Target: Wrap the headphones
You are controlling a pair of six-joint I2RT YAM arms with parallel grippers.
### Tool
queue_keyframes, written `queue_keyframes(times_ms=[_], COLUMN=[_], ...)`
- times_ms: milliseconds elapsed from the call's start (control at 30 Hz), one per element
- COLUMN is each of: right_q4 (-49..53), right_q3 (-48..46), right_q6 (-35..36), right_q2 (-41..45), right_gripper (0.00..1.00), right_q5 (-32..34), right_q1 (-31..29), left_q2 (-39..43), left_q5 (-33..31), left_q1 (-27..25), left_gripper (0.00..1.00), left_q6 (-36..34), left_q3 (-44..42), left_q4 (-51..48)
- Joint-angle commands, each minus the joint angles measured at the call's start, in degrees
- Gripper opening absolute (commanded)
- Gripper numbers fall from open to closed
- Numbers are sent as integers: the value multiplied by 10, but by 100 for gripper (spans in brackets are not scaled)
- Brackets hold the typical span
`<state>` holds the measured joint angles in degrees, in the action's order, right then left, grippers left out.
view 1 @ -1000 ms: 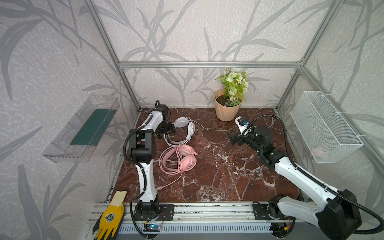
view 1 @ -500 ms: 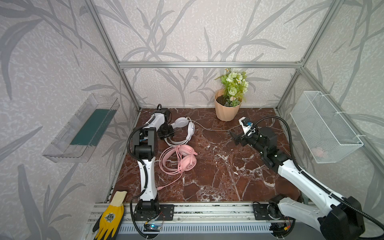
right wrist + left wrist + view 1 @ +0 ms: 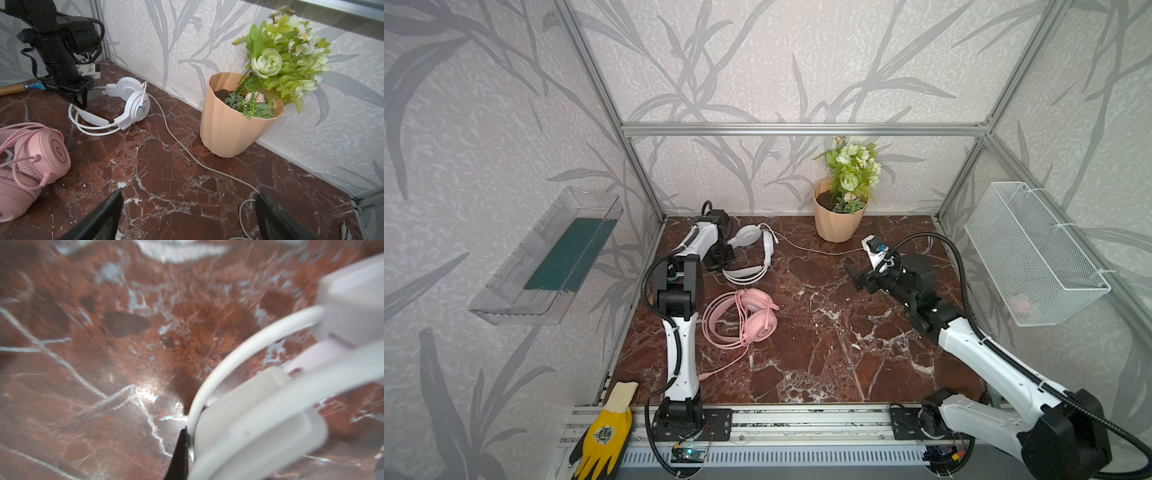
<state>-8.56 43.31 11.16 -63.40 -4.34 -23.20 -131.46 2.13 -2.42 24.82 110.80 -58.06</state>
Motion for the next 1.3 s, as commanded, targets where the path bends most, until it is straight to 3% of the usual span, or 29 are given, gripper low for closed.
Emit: queue_keyframes(times_ms=[0,400,700,867,967,1100,1267], right_q4=[7,13,-82,-148,-181,-220,-203], right_q3=[3,-1,9,24,42,59,86], right_q6=[17,78,92,118,134,134,153], right_q2=[-9,-29,-98,-168,-210,-244,-281], right_gripper=[99,99,99,99,99,99,99], right_q5=[2,-86,-176,-196,-196,-223,-263], right_q1=[10,76,91,92,93,101,101], left_q2=[14,79,114,125,137,145,134], left_q5=[18,103,204,229,226,172,166], left_q1=[-6,-17,-26,-46,-65,-91,-106], left_gripper=[0,0,0,0,0,0,0], left_q6=[-18,-141,-204,-231,-259,-290,-309], left_q3=[36,94,131,156,156,147,154], left_q4=[-6,-28,-65,-84,-91,-99,-105])
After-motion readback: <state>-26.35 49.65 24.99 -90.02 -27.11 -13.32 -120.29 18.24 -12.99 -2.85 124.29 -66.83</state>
